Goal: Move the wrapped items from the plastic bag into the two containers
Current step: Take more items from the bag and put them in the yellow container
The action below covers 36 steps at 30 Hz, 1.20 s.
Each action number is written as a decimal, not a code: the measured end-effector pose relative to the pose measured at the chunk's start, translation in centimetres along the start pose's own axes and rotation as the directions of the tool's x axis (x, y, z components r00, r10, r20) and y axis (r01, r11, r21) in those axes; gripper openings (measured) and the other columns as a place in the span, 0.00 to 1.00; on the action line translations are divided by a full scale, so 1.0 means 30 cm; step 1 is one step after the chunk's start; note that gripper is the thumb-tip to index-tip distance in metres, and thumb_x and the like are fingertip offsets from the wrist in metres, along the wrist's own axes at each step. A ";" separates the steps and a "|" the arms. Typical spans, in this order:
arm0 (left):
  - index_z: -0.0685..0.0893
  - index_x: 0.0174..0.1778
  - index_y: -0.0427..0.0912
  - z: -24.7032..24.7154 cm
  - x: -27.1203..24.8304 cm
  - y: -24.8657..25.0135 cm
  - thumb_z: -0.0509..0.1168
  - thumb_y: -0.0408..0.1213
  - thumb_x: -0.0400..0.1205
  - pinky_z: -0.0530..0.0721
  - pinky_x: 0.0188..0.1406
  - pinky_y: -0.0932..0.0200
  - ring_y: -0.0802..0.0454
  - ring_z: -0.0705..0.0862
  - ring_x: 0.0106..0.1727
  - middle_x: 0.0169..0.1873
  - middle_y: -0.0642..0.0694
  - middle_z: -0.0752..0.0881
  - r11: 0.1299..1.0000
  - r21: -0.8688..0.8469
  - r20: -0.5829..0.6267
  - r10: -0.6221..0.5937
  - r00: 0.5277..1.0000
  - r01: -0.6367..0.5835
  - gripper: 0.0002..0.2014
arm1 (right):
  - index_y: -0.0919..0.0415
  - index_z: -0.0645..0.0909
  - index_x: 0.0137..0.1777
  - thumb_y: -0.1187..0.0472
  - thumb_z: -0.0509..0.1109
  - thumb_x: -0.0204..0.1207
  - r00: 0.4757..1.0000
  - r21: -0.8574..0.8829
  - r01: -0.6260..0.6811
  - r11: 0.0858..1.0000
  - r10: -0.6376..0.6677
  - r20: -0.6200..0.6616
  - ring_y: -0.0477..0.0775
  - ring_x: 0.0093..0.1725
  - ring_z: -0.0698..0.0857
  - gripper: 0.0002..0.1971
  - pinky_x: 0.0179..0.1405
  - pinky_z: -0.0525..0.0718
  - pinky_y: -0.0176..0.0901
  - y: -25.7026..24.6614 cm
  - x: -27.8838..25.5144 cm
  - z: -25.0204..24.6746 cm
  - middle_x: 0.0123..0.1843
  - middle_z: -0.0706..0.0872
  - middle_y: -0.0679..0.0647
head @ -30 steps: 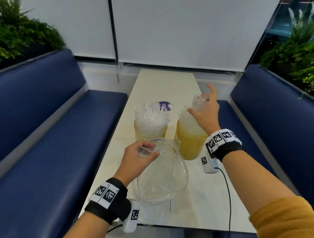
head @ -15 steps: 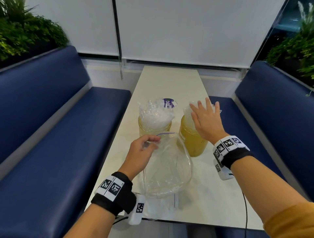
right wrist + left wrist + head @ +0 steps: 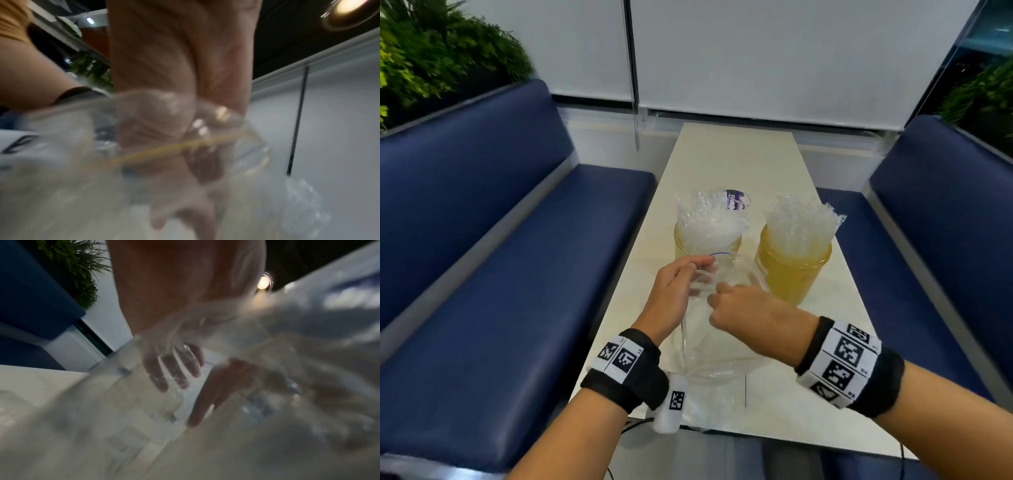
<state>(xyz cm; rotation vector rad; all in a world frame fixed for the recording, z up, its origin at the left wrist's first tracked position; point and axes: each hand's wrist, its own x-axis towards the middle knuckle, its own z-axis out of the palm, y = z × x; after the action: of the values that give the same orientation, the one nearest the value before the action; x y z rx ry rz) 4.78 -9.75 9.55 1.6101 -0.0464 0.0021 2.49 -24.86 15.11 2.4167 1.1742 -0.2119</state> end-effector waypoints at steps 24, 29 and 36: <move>0.82 0.71 0.51 -0.024 -0.033 -0.048 0.85 0.58 0.62 0.85 0.67 0.55 0.56 0.84 0.68 0.65 0.52 0.86 0.982 0.104 0.257 0.124 0.958 -0.155 0.41 | 0.43 0.81 0.66 0.41 0.70 0.78 0.931 0.708 -0.133 0.694 0.332 -0.151 0.52 0.51 0.86 0.18 0.54 0.86 0.53 0.166 0.015 0.009 0.54 0.88 0.45; 0.81 0.66 0.61 0.019 -0.039 -0.057 0.89 0.56 0.57 0.83 0.69 0.57 0.67 0.81 0.66 0.62 0.63 0.86 0.955 0.256 0.133 0.121 0.984 -0.153 0.41 | 0.51 0.81 0.52 0.41 0.69 0.81 0.899 0.741 -0.128 0.659 0.393 -0.195 0.39 0.31 0.74 0.13 0.35 0.72 0.41 0.174 0.000 -0.117 0.35 0.78 0.42; 0.90 0.52 0.46 0.079 -0.002 -0.038 0.80 0.39 0.78 0.90 0.45 0.51 0.55 0.93 0.47 0.44 0.50 0.94 0.983 0.094 -0.081 0.168 0.982 -0.160 0.09 | 0.54 0.85 0.56 0.36 0.72 0.75 0.778 0.807 -0.087 0.584 0.546 -0.311 0.51 0.42 0.86 0.23 0.46 0.87 0.52 0.130 0.033 -0.178 0.46 0.89 0.50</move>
<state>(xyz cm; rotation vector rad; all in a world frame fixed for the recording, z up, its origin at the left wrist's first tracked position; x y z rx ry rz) 4.70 -12.06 8.31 1.6873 -0.1115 0.2064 5.85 -23.84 20.82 3.6004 0.8697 0.1576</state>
